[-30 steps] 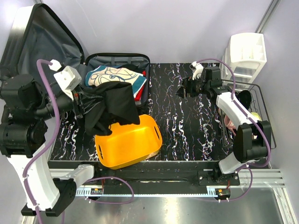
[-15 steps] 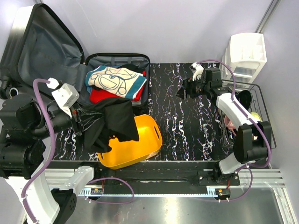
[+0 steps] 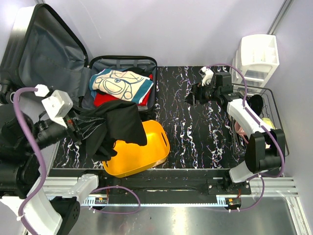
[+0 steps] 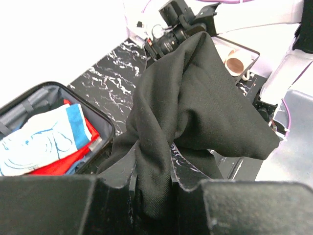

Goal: Open, take out, and arrange the luggage

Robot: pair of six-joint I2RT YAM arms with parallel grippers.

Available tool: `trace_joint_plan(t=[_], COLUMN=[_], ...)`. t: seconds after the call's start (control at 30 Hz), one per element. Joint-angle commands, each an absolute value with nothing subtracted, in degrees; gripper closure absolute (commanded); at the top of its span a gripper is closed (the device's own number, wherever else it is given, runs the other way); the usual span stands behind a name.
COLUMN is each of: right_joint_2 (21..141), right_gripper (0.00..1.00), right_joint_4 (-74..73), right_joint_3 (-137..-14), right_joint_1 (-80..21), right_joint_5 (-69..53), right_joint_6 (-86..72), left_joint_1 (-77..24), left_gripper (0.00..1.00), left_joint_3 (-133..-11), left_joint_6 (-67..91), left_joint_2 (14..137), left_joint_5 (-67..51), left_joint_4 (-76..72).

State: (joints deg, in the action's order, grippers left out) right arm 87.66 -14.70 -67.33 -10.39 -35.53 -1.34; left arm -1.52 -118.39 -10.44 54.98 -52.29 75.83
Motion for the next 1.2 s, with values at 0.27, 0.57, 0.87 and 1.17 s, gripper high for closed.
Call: trace_joint_plan(t=[0.27, 0.57, 0.87, 1.17], right_joint_2=[85.2, 86.0, 84.9, 82.6], right_gripper=[0.19, 0.19, 0.19, 0.18], right_joint_4=[-13.4, -12.1, -11.8, -11.9], right_joint_3=[-67.9, -67.1, -65.6, -62.7], right_joint_1=[-10.6, -10.6, -10.6, -10.6], right_joint_5=[-35.8, -35.5, -33.8, -33.4], right_joint_6=[-2.1, -2.9, -1.8, -2.5], left_joint_1=[-1.4, -1.4, -2.5, -21.5], left_gripper=[1.0, 1.0, 1.0, 1.0], left_joint_3=[-112.5, -96.7, -79.3, -70.1], left_joint_6=[-11.7, -21.7, -19.7, -1.4], left_joint_2=[51.0, 50.8, 54.8, 60.3], left_joint_5=[-50.5, -40.3, -38.6, -16.4], left_joint_4=[69.1, 72.6, 66.8, 54.4])
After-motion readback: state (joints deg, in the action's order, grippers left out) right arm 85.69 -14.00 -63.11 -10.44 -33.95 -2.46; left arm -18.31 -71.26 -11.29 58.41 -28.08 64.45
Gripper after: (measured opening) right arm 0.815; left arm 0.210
